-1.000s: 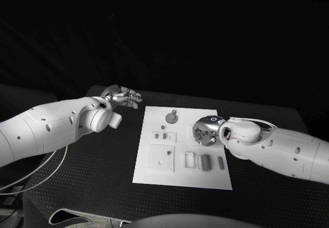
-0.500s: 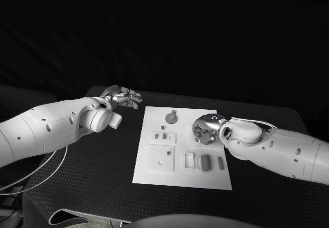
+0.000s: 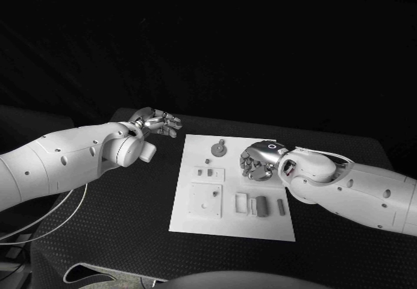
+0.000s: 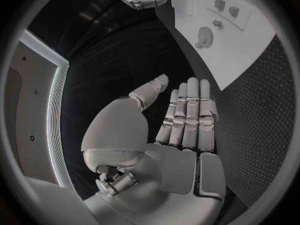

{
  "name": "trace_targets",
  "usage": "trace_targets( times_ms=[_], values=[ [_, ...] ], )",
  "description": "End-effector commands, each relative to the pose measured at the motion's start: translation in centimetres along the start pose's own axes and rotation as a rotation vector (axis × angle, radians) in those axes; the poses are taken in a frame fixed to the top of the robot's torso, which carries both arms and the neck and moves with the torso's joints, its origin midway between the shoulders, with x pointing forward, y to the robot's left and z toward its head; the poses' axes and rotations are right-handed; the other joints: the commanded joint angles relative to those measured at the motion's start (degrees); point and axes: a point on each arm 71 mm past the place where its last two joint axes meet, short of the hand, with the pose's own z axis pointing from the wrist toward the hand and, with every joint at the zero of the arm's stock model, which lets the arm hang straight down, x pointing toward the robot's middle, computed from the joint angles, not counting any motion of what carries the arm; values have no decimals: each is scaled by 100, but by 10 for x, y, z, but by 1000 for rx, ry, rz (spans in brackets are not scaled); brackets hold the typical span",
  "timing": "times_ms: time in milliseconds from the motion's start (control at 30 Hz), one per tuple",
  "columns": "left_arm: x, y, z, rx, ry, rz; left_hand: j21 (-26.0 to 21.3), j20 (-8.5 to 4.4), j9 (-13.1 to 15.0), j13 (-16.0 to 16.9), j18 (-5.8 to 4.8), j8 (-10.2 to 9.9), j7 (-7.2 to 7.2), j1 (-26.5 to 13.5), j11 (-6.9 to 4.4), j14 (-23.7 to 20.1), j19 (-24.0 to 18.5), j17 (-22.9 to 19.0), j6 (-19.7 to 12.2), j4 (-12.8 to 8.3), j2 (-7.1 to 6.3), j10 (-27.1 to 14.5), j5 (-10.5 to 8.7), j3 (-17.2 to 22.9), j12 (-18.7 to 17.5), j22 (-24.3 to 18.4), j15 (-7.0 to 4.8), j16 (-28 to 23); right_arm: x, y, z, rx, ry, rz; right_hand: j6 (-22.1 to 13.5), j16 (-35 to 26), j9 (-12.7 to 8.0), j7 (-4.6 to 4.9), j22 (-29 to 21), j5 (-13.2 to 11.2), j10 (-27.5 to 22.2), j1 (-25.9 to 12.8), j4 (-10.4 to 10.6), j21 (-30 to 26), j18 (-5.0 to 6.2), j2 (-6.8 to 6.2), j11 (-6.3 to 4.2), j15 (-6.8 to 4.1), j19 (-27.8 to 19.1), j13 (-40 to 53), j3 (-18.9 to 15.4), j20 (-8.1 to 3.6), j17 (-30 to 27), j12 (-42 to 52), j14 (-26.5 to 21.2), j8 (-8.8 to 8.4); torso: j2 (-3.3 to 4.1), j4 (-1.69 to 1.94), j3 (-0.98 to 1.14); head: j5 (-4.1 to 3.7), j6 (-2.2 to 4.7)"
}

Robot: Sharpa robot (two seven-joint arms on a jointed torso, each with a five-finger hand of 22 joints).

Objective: Assemble the parts on the task board

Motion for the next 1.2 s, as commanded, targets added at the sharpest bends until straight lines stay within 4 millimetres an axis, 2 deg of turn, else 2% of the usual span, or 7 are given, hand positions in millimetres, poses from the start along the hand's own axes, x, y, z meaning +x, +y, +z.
trace_targets(
  times_ms=[33, 367, 600, 900, 1000, 1200],
  values=[
    [2, -2, 0, 12, 13, -4, -33, 25, -5, -7, -19, 17, 7, -46, -1, 14, -9, 10, -45, 7, 6, -31, 8, -40, 20, -10, 15, -28, -2, 12, 1, -35, -13, 63, 58, 29, 46, -29, 137, 16, 61, 2, -6, 38, 41, 42, -1, -26, 55, 23, 47, 0, 9, 19, 5, 30, 1, -7, -1, 35, -2],
    [4, -3, 1, 14, 16, -4, -33, 25, -6, -8, -19, 20, 7, -47, -1, 16, -8, 17, -45, 7, 7, -31, 8, -40, 22, -11, 14, -33, -3, 64, 13, -171, -4, 134, 51, 35, 44, -25, 135, 15, 54, -14, -12, 47, 41, 58, 3, -27, 55, 25, 57, -1, 8, 8, -3, 21, 0, 0, 0, 168, -35],
    [6, -4, 2, 16, 21, -4, -32, 25, -6, -8, -19, 22, 7, -49, -1, 17, -8, 22, -45, 8, 7, -30, 8, -41, 24, -12, 14, -36, 1, 90, 18, -238, -3, 112, 47, 38, 43, -24, 135, 15, 49, -20, -21, 49, 41, 65, 4, -26, 51, 26, 62, -2, 8, 2, -8, 16, -1, 2, -5, 207, -47],
    [9, -5, 3, 16, 27, -5, -32, 25, -7, -8, -19, 24, 6, -51, -2, 18, -7, 28, -45, 9, 7, -29, 7, -42, 26, -12, 14, -39, 25, 109, 21, -275, 27, 120, 46, 40, 44, -24, 135, 15, 48, -21, -31, 52, 41, 70, 4, -27, 49, 27, 67, -3, 7, -1, -11, 14, -2, 12, -3, 294, -117],
    [10, -5, 4, 16, 29, -5, -32, 25, -7, -8, -19, 25, 6, -52, -2, 19, -7, 29, -45, 9, 7, -29, 7, -43, 26, -12, 14, -40, 32, 115, 23, -284, 35, 119, 46, 42, 44, -24, 135, 14, 48, -21, -35, 54, 41, 72, 4, -27, 49, 28, 68, -4, 7, -2, -11, 14, -1, 4, 0, 326, -126],
    [13, -6, 4, 18, 36, -5, -32, 24, -7, -8, -19, 26, 6, -52, -2, 19, -7, 32, -45, 10, 8, -29, 7, -43, 27, -13, 14, -42, 41, 116, 26, -285, 47, 101, 46, 43, 44, -24, 135, 14, 48, -22, -40, 55, 41, 73, 4, -27, 49, 29, 69, -4, 8, -3, -12, 13, 0, 8, 1, 350, -152]
  ],
)
